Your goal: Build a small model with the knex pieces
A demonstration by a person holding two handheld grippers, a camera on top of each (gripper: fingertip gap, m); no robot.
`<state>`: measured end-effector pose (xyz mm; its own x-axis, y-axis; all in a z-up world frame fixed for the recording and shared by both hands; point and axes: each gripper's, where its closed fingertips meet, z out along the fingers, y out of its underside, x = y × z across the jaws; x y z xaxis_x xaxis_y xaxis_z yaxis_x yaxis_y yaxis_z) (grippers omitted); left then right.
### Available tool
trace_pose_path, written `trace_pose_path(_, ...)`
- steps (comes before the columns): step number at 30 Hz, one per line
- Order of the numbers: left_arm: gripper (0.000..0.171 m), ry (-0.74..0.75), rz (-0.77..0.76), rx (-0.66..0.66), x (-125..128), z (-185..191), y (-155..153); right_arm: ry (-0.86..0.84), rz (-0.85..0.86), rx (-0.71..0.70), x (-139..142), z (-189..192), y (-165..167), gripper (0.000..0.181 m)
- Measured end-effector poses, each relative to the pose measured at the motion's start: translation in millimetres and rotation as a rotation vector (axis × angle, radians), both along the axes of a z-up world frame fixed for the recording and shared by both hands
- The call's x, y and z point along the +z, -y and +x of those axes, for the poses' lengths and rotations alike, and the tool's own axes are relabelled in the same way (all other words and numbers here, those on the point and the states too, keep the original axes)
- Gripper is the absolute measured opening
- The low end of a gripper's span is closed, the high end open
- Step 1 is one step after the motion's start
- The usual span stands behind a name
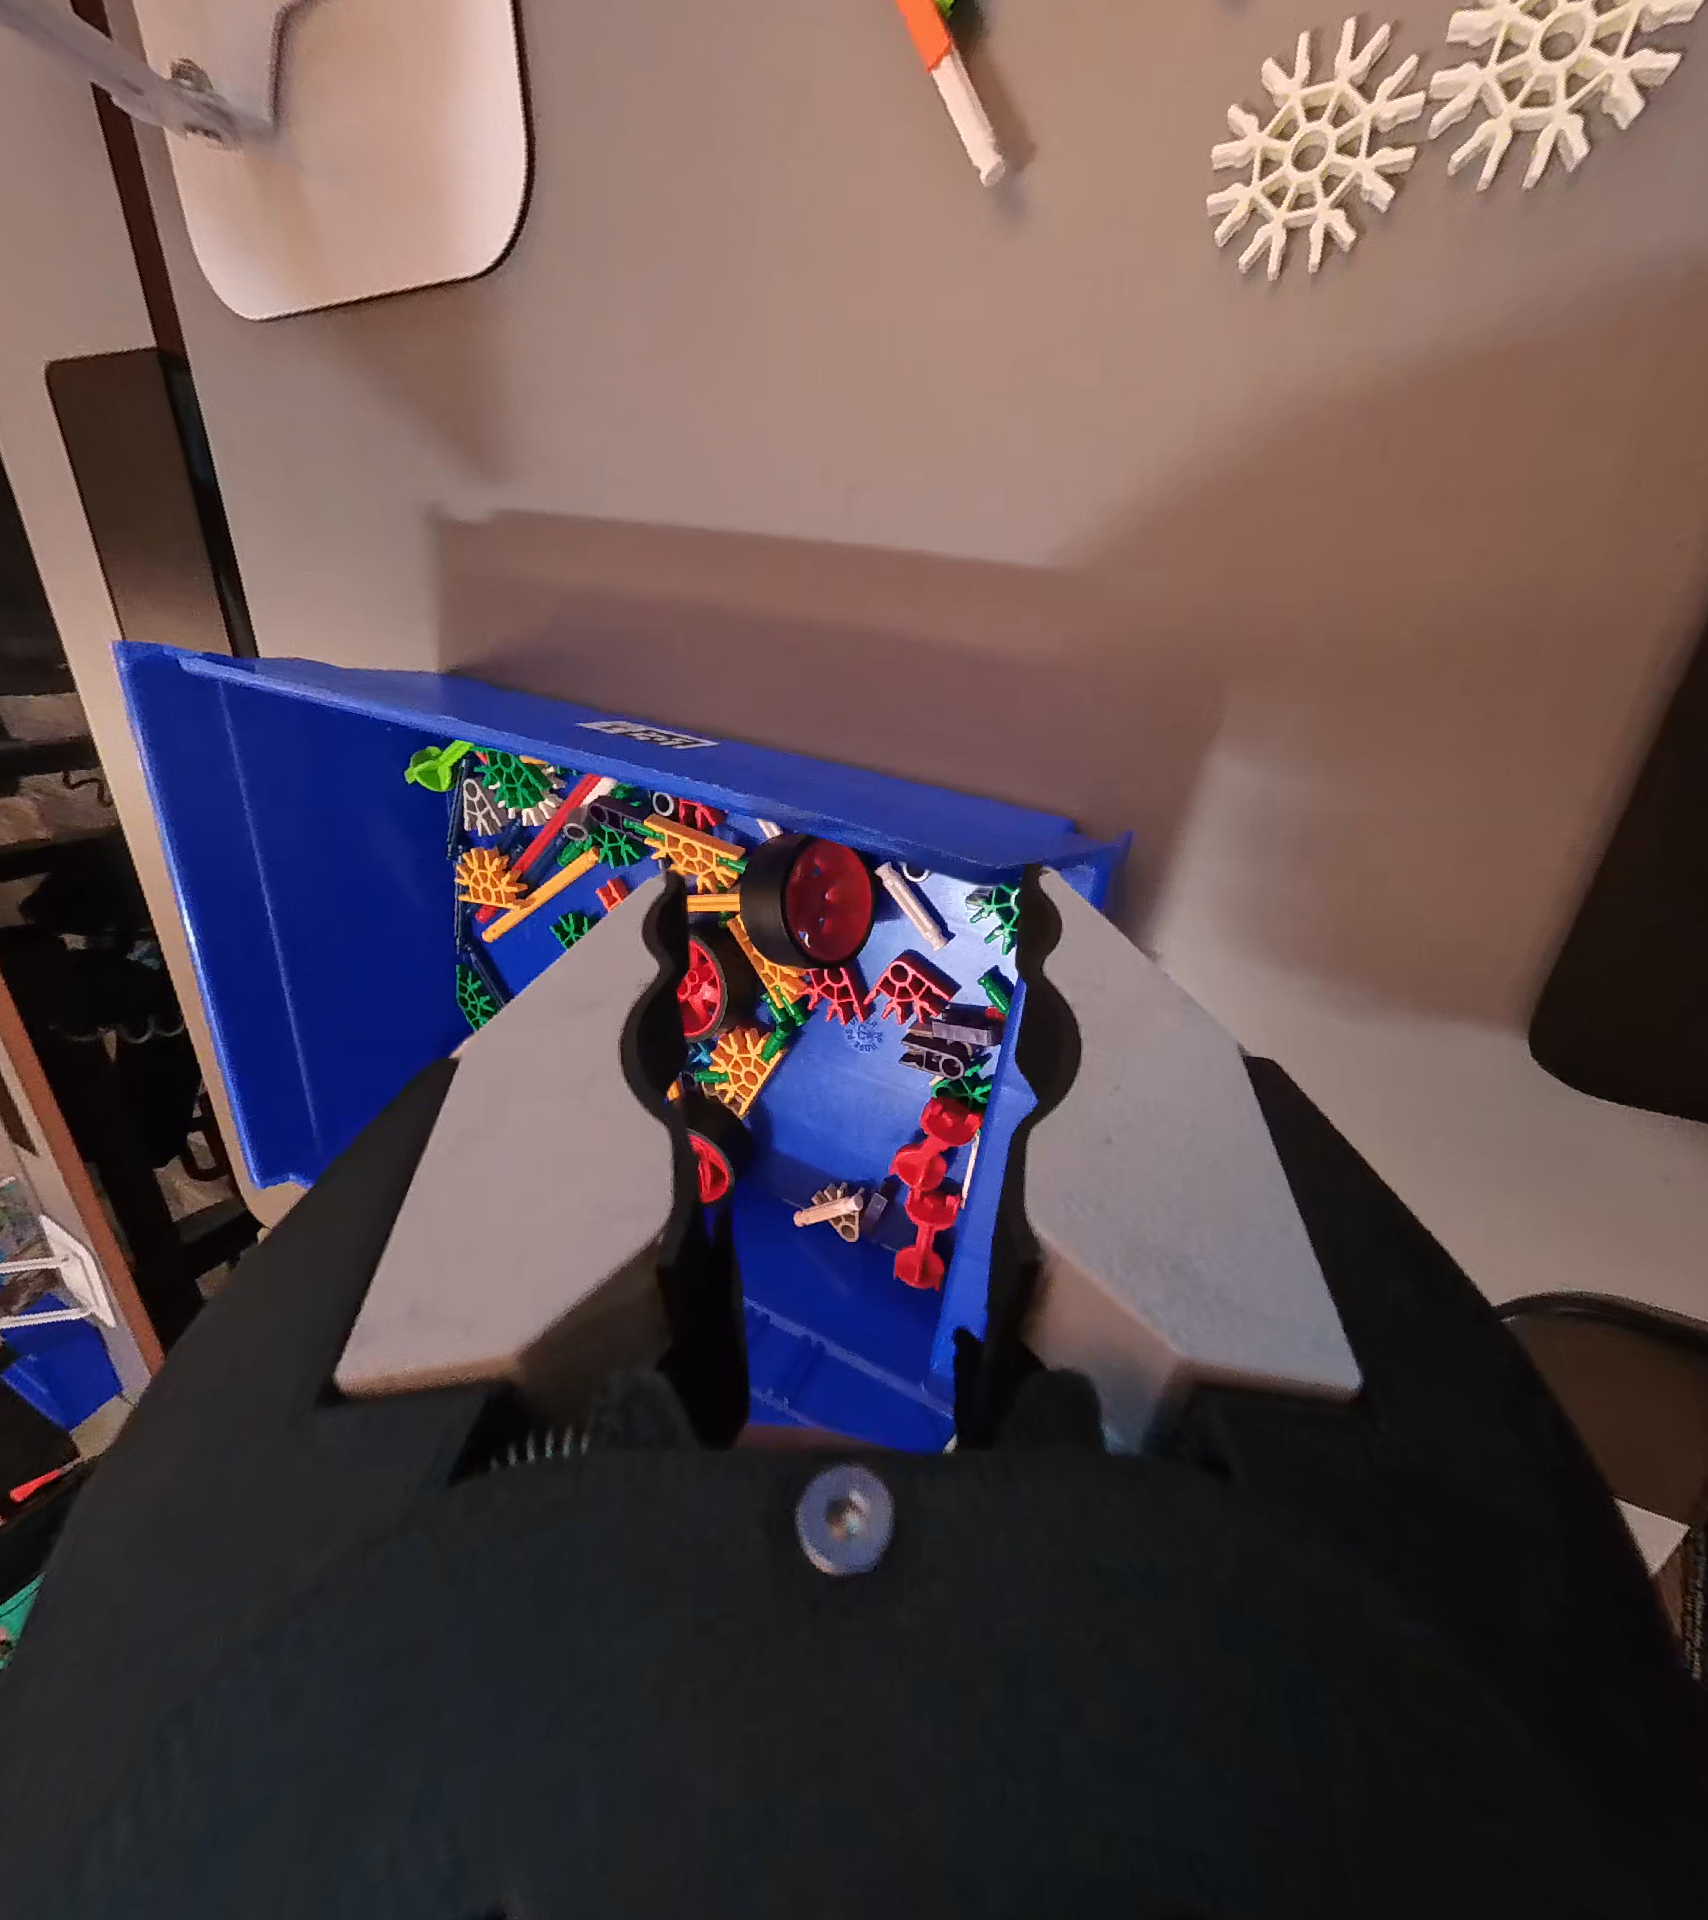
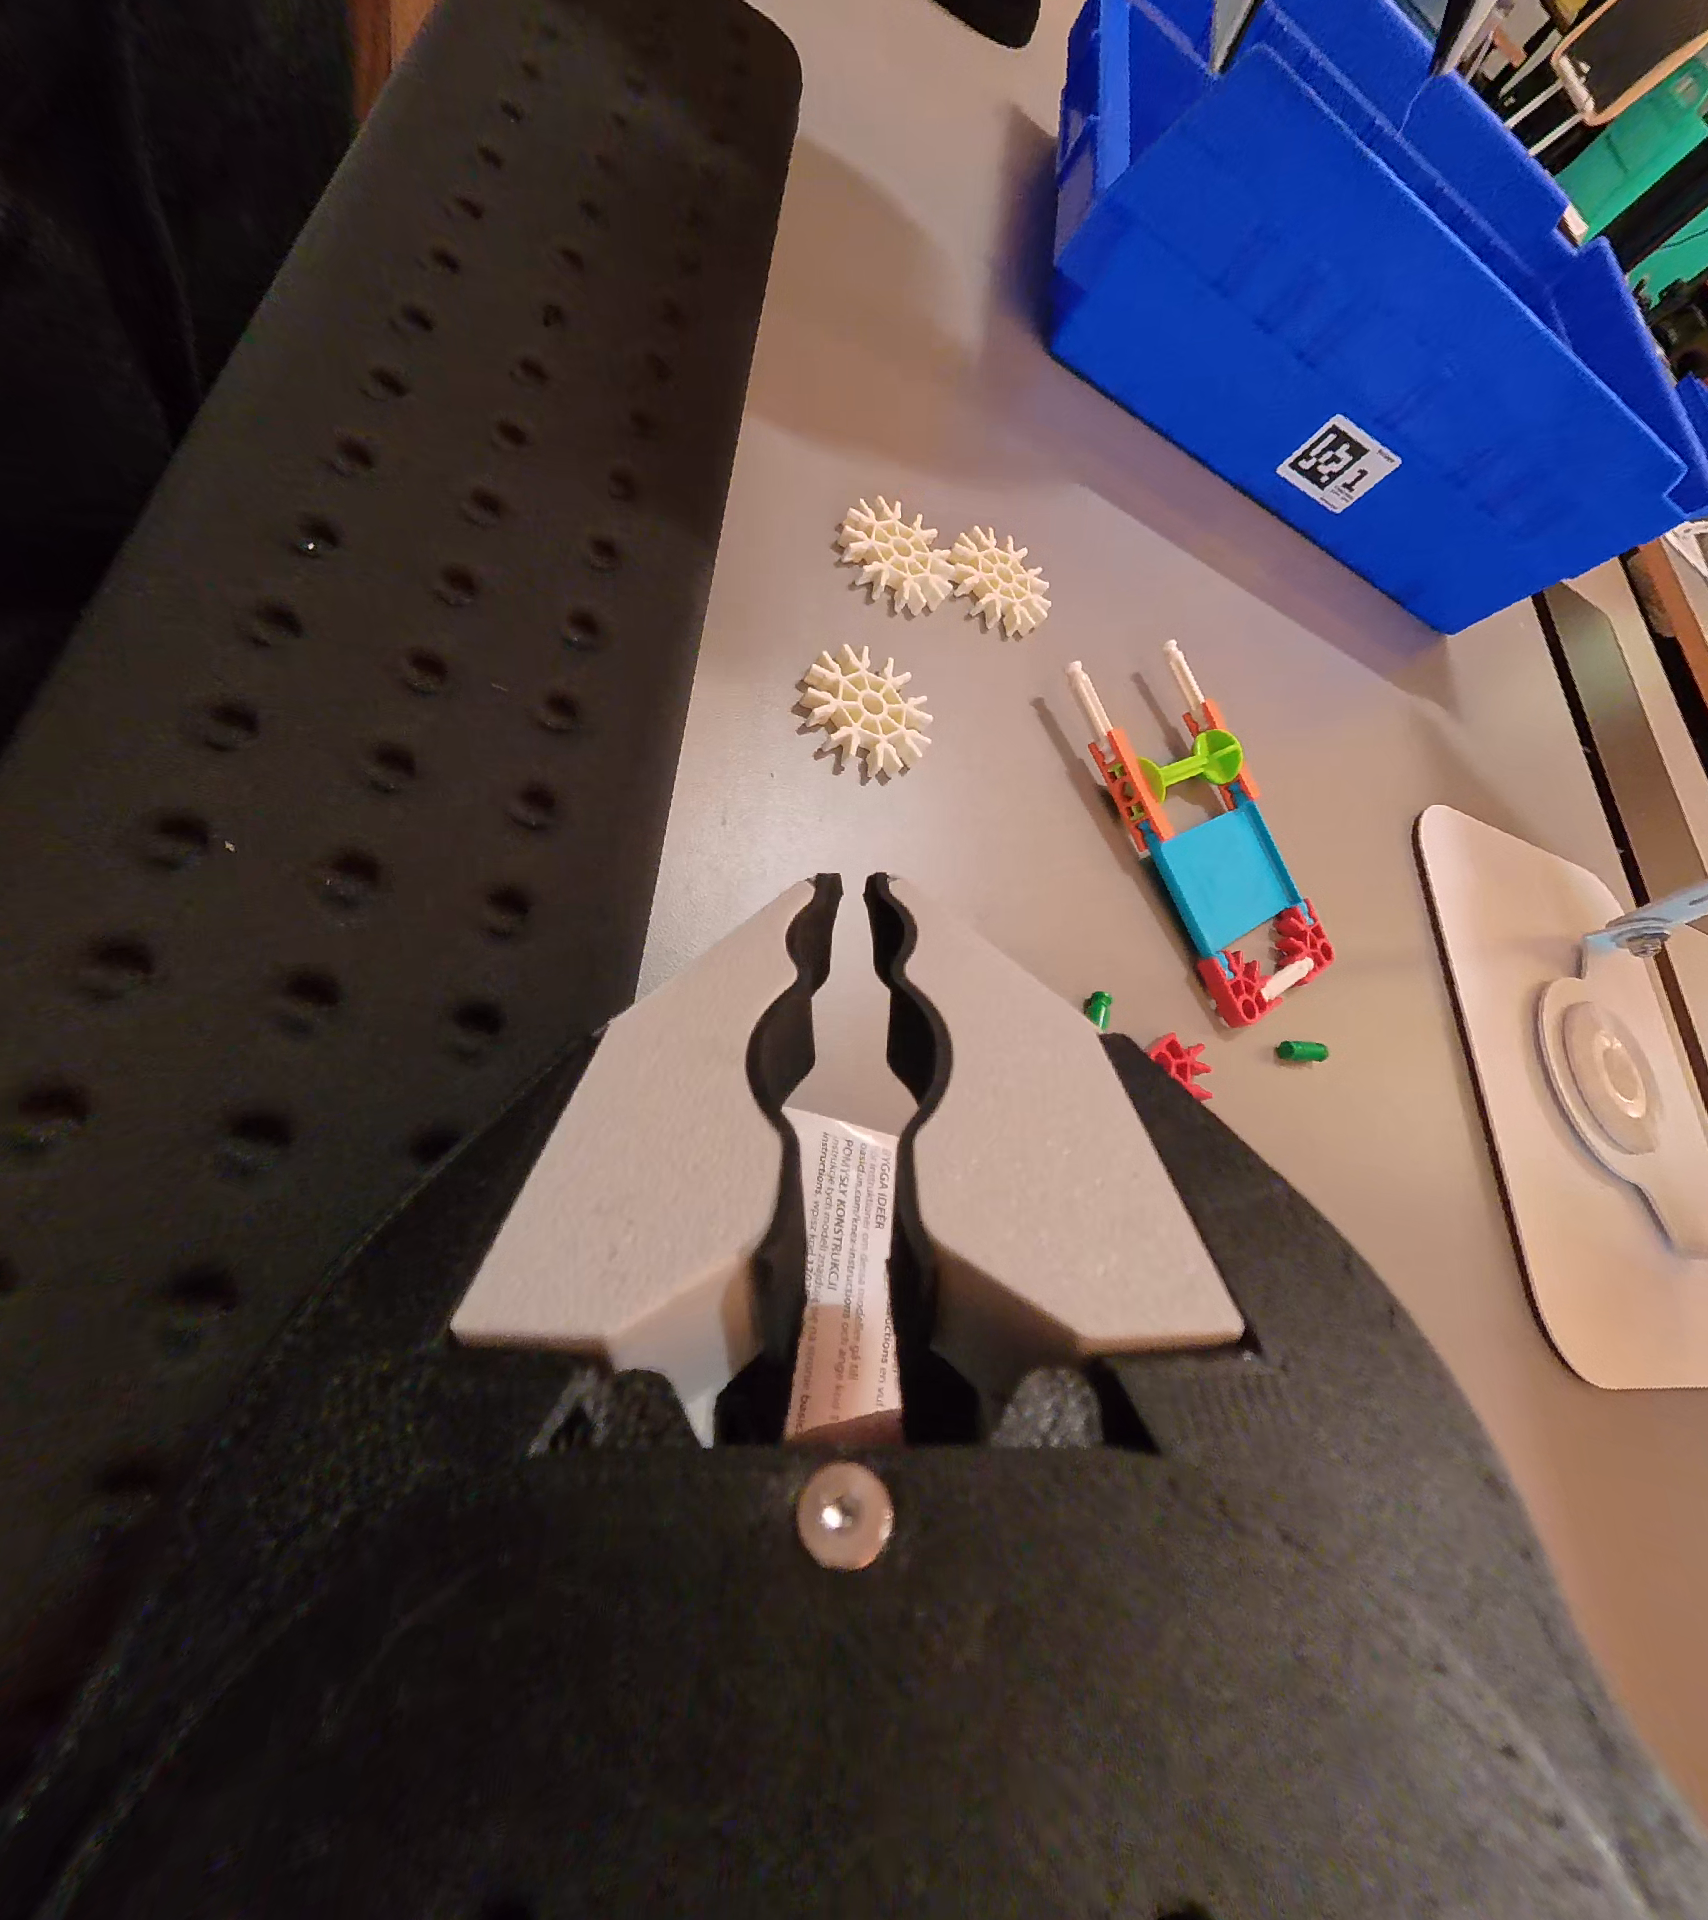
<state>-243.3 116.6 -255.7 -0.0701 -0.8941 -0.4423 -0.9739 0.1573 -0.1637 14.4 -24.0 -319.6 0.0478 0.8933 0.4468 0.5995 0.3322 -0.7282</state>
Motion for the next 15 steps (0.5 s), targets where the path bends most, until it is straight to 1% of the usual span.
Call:
trace_pose_path(6, 0.061, 0.034, 0.007, 0.008, 5, 0, -1, 0.001, 0.002, 0.001, 0, 0, 0, 0.004)
trace_pose_path(10, 0.06, 0.086, -0.025, 0.002, 10, 8, 4, 0.002, 0.002, 0.001, 0, 0, 0, 0.005)
trace_pose_path(15, 0.059, 0.085, -0.014, -0.022, 12, 15, 8, 0.002, 0.0, 0.0, 0, 0, 0, 0.005)
